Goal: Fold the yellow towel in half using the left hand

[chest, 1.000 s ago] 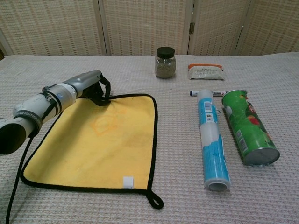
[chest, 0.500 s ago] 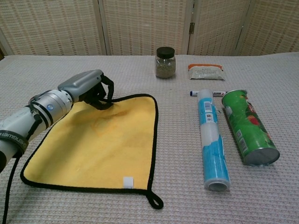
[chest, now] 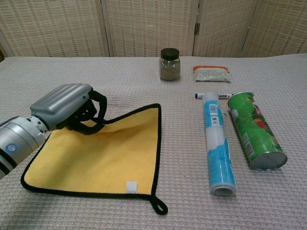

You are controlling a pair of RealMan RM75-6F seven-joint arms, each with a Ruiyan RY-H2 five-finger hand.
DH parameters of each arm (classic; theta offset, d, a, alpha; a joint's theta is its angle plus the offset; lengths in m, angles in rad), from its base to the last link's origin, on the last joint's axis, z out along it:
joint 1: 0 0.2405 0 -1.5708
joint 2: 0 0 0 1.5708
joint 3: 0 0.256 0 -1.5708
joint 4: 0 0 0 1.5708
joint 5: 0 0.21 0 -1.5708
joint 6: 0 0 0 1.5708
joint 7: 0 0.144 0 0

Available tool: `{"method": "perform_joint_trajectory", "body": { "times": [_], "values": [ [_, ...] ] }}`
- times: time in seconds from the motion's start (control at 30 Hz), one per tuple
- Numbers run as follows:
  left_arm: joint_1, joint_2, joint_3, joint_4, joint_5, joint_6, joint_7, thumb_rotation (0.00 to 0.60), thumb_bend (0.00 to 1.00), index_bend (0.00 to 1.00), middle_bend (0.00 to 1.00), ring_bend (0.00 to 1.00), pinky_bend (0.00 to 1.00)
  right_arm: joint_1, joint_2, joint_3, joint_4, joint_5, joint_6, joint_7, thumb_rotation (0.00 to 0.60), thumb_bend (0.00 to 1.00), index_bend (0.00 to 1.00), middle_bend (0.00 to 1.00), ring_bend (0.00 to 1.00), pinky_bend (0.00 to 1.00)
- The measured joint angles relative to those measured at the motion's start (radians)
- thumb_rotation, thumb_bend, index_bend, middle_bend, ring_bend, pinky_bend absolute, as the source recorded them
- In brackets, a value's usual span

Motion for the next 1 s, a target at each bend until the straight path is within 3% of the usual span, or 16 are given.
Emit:
{"method": "perform_joint_trajectory", "body": {
  "times": [0.17,0.37,1.0],
  "values": [
    [0.071,0.016,0.068,-0.072,0.044,0.055,0.063,0.600,0.54,0.74,1.00,1.00,1.00,-0.009,0.002,-0.016,-0.002,-0.044,0.022,0.001,0.600,0.31,0.00,0.00,0.00,0.00],
    [0.120,0.005,0.110,-0.093,0.083,0.080,0.091,0.600,0.54,0.74,1.00,1.00,1.00,-0.020,0.003,-0.031,-0.002,-0.086,0.049,0.001,0.600,0.31,0.00,0.00,0.00,0.00],
    [0.222,-0.003,0.166,-0.107,0.147,0.101,0.098,0.600,0.54,0.73,1.00,1.00,1.00,-0.030,0.005,-0.043,-0.001,-0.119,0.062,-0.005,0.600,0.31,0.00,0.00,0.00,0.00]
  ]
}}
